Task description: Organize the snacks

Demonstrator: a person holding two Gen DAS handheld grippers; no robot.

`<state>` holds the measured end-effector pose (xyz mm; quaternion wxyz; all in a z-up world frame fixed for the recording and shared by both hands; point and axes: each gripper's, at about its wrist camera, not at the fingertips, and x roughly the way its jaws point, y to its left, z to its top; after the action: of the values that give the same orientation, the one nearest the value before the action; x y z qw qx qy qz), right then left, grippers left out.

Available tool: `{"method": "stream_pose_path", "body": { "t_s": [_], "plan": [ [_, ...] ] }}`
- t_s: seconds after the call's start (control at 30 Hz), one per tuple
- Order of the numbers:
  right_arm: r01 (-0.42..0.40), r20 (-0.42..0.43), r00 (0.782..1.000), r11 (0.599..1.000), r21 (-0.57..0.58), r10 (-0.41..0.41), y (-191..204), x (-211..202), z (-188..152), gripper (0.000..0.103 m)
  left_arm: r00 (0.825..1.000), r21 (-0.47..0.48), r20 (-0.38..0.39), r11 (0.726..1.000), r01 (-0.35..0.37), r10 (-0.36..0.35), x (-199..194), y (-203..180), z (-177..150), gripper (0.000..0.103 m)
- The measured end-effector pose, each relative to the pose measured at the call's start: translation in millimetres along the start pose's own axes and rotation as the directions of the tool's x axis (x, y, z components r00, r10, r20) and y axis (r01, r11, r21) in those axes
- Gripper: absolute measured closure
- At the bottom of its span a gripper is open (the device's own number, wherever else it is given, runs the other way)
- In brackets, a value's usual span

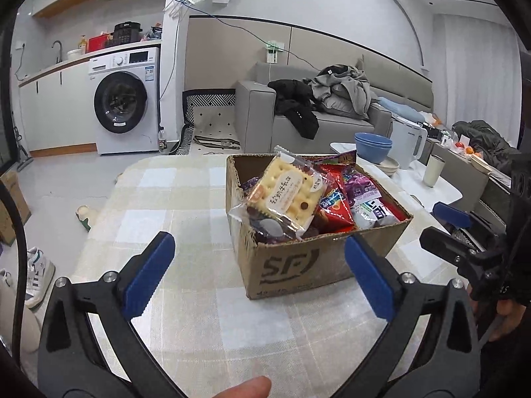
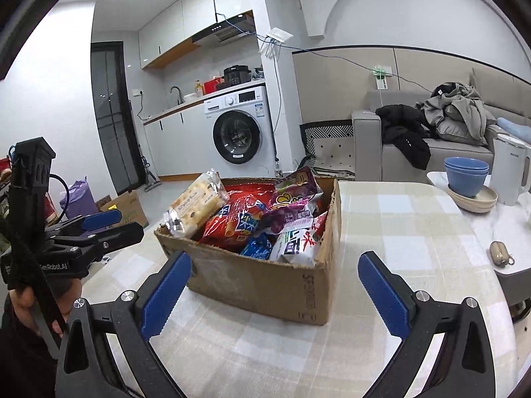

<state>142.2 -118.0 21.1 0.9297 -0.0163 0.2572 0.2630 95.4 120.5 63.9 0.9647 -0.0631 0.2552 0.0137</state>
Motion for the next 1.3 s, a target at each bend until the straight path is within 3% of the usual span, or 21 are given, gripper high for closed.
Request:
{"method": "stream_pose_path", "body": {
  "t_s": [0.53,0.7,1.03,1.3],
  "plan": [
    [0.017,0.048,0.999,0.999,-0.033,-0.015,9,-13,-24,0.001,1.000,0.015,0.014,1.000,-0.004,0.004,-3,2,-36,0.001],
    [0.021,0.071,0.997,0.999,-0.041,-0.018,9,-17,-30,0.001,1.000,-0.001,0.026,1.000,0.017,-0.017,8,2,-40,0.001],
    [0.017,0.086,0.996,0.999,-0.033,-0.014,5,-20,-32,0.000,1.000,0.046,0.019,0.999,-0.009,0.008,15,-4,-52,0.001],
    [0.030,0.106,0.994,0.999,-0.033,-0.026,5,-24,-33,0.000,1.000,0.024,0.024,1.000,-0.019,0.019,19,2,-54,0.001]
  ]
}}
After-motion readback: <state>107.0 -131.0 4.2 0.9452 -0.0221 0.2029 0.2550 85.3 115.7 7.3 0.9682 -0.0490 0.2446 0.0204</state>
